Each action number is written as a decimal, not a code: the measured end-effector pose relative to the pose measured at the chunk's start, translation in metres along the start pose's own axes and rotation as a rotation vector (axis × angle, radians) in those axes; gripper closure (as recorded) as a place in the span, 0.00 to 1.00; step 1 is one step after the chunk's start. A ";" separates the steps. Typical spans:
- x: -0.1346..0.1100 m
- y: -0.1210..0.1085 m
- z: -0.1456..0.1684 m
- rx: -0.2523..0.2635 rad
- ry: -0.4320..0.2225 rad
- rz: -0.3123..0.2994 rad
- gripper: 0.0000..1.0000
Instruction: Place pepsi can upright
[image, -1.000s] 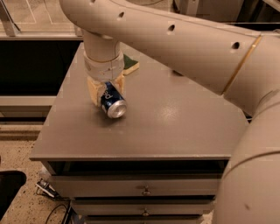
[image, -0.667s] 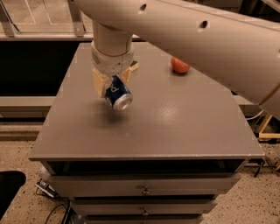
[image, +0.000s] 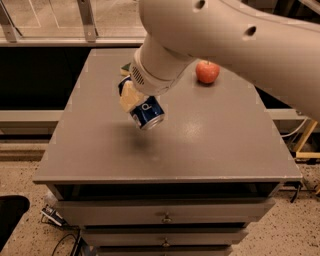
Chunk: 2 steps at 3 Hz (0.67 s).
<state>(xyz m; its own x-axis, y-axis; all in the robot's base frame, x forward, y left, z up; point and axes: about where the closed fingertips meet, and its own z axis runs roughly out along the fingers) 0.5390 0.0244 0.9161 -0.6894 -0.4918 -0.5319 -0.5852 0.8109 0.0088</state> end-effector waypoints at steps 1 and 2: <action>0.026 0.014 0.019 -0.123 -0.117 -0.017 1.00; 0.024 0.032 0.036 -0.249 -0.263 0.008 1.00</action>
Offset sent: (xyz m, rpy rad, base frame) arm 0.0173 0.0709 0.0193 0.7015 -0.4861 0.2571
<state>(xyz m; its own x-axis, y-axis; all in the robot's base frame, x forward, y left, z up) 0.5190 0.0503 0.8732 -0.5798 -0.3612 -0.7303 -0.6887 0.6962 0.2025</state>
